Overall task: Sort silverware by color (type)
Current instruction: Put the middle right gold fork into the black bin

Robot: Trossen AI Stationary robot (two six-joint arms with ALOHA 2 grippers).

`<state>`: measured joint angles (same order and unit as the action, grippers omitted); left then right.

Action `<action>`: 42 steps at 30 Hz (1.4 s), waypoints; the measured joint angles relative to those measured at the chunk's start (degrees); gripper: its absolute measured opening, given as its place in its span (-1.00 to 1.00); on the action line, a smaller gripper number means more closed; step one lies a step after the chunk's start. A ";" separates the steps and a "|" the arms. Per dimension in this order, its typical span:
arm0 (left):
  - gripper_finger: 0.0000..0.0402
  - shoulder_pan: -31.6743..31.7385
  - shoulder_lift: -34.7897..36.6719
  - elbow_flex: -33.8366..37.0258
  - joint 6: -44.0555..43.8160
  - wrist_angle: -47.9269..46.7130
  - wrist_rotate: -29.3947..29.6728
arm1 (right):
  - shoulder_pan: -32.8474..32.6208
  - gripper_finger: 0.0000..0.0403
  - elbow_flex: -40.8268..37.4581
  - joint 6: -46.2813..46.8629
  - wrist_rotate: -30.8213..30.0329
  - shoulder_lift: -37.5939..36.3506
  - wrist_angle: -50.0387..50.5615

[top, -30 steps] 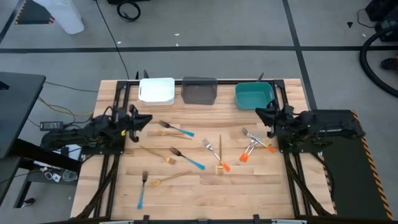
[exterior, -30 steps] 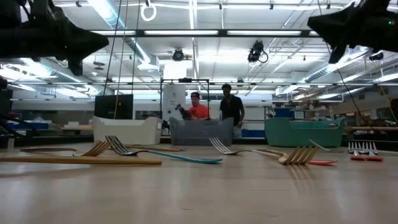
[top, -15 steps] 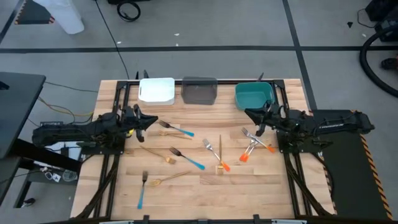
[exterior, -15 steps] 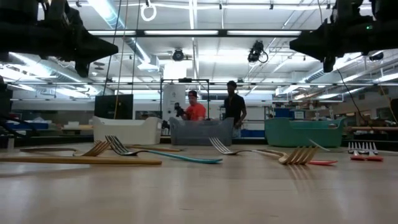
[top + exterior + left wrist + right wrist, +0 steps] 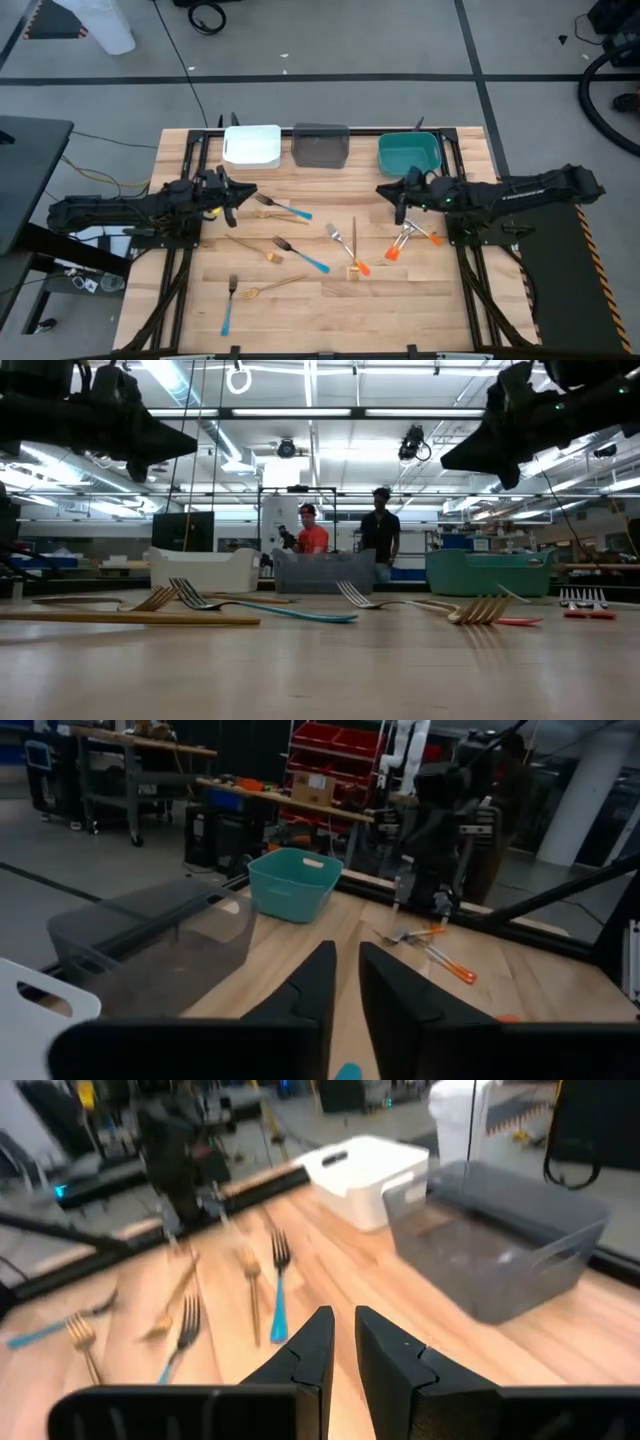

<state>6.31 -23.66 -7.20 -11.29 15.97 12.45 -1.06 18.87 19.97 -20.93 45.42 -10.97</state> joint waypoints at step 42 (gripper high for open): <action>-0.39 -0.07 -1.09 -0.09 1.22 1.39 -0.48 | -3.66 -0.52 35.11 -9.52 14.44 44.48 43.21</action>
<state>6.24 -24.75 -7.29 -10.07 17.36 11.97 -4.72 53.98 10.46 -6.49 89.90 32.24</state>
